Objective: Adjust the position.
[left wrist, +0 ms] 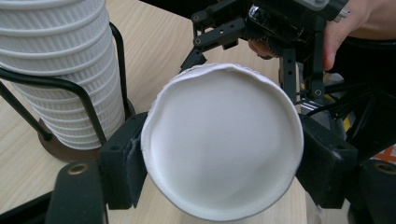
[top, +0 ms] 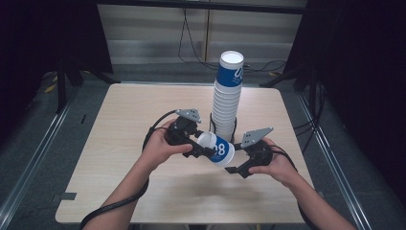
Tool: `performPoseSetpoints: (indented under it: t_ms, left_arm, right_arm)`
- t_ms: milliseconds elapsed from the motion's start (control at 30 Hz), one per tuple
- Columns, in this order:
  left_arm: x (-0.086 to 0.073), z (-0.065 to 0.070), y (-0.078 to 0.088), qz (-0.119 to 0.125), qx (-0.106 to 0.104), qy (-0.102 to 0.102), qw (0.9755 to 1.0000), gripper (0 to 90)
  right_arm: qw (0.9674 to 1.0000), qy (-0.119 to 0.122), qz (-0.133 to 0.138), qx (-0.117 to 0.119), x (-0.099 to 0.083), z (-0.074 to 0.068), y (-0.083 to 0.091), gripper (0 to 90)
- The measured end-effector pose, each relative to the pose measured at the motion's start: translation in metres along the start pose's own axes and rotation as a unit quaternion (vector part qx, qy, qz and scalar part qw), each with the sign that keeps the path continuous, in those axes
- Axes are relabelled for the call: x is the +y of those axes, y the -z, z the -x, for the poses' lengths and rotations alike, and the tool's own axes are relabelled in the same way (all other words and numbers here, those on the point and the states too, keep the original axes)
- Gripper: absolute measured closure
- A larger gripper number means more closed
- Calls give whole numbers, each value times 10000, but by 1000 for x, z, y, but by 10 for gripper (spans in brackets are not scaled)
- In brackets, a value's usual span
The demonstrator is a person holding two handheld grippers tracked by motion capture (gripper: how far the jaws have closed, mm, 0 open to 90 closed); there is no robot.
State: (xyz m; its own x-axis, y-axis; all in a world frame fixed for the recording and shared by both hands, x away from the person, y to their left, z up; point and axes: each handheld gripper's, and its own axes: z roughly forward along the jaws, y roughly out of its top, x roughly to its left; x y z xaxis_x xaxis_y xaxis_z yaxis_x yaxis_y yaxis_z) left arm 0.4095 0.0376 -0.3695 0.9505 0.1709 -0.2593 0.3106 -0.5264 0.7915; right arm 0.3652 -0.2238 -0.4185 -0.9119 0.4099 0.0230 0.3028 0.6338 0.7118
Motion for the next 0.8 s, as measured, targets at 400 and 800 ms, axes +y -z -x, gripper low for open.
performPoseSetpoints:
  t_ms: [400,800]
  left_arm:
    - [0,-1,-1,-20,-24,28,10000,273]
    - [-2,-3,-3,-56,-22,71,10000,273]
  right_arm:
    - [9997,-67,214,3,0,-1,1,130]
    - [9996,-91,265,28,1,-2,0,130]
